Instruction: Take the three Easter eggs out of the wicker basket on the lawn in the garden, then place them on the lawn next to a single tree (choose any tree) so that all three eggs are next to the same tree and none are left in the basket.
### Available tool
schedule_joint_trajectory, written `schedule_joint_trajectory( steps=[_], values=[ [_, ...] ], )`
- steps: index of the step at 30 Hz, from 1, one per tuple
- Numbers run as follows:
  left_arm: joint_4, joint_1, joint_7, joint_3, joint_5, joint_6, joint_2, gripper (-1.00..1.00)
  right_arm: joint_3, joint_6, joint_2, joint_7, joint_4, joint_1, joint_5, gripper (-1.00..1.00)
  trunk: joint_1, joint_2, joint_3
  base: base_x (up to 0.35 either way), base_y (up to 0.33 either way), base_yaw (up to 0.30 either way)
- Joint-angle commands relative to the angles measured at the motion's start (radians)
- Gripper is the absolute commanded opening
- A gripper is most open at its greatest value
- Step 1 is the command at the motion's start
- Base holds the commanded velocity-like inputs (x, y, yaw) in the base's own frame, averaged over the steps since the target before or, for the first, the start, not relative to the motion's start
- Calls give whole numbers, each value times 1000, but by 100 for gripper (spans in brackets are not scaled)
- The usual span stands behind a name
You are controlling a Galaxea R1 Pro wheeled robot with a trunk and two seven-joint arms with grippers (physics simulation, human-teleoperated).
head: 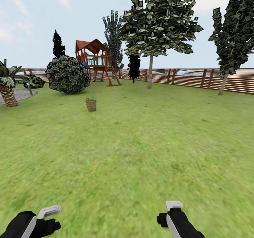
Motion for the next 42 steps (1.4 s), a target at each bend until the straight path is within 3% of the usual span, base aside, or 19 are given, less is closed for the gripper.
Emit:
schedule_joint_trajectory(
  steps=[1,42],
  values=[
    [-1,-1,-6,2,-3,4,0,100,3,3,0,-9,-1,-1,-10,100,1,-1,-1,338,0,0],
    [-5,-1,-7,3,-3,4,3,100,2,3,-2,-9,-2,-1,-12,100,1,-1,-1,338,0,0]
  ],
)
